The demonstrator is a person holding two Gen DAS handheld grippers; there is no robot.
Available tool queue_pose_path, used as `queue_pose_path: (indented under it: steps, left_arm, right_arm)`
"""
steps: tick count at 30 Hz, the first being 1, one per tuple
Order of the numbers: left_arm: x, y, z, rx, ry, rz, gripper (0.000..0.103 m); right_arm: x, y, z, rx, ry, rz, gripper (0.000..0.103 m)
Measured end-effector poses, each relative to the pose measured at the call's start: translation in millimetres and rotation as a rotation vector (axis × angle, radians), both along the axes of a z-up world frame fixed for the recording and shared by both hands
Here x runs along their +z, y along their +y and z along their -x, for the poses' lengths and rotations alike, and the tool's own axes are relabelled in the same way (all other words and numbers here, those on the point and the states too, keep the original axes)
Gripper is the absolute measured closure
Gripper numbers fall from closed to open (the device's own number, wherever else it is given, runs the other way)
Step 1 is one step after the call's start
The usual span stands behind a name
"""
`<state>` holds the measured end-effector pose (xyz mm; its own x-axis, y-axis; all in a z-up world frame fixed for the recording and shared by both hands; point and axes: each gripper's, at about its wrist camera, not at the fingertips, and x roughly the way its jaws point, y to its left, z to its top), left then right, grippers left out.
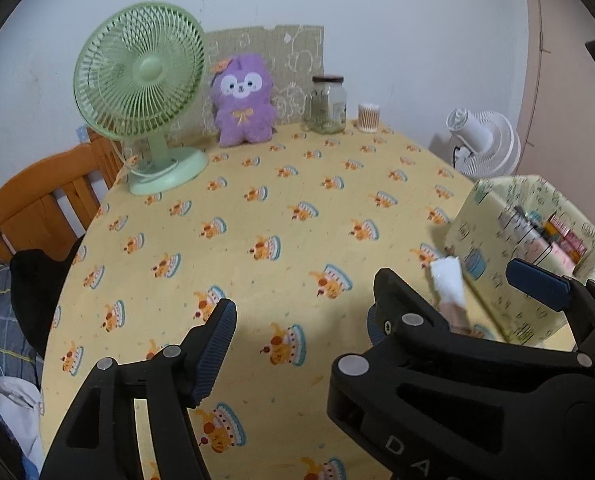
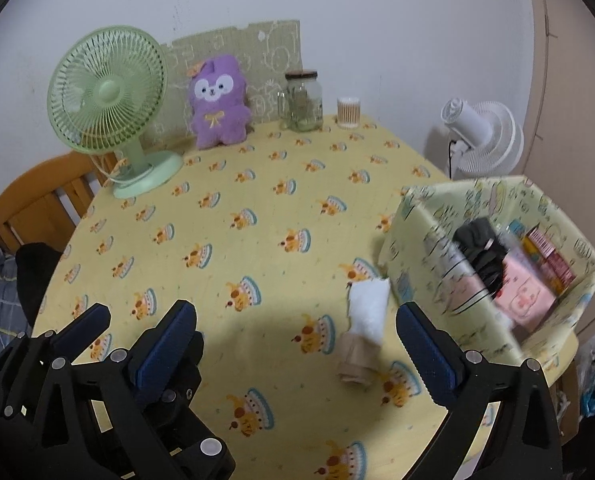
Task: Organize soft objects
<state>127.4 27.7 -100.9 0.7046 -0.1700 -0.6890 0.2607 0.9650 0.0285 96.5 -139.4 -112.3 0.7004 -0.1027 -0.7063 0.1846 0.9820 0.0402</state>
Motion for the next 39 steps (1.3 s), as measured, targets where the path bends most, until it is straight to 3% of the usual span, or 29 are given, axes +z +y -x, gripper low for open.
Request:
queue_pose_path:
  steps: [6, 22, 25, 29, 39]
  left_arm:
    - [-18.8, -1.6, -7.7, -0.022, 0.015, -0.015, 0.031]
    - [-62.0, -20.8, -42.2, -0.062, 0.156, -0.035, 0.031]
    - [-62.9, -18.5, -44.6, -0.054, 0.144, -0.035, 0.030]
    - [-63.7, -15.4, -51.6, -0.054, 0.145, -0.036, 0.024]
    - [-66.2, -7.6, -62.6, -0.032, 0.169, -0.017, 0.012]
  right_arm:
    - [-20.9, 0.3, -5.6, -0.026, 0.016, -0.004, 0.001]
    - [-68.5, -22.7, -33.6, -0.098, 0.153, -0.032, 0.000]
    - [-71.1, -21.6, -38.3, -0.087, 0.153, -0.038, 0.000]
    - [-76.0, -23.8, -47.2, -0.058, 0.146, -0.069, 0.000]
    - [-79.0, -21.2, -66.0, -0.052, 0.163, -0.010, 0.000]
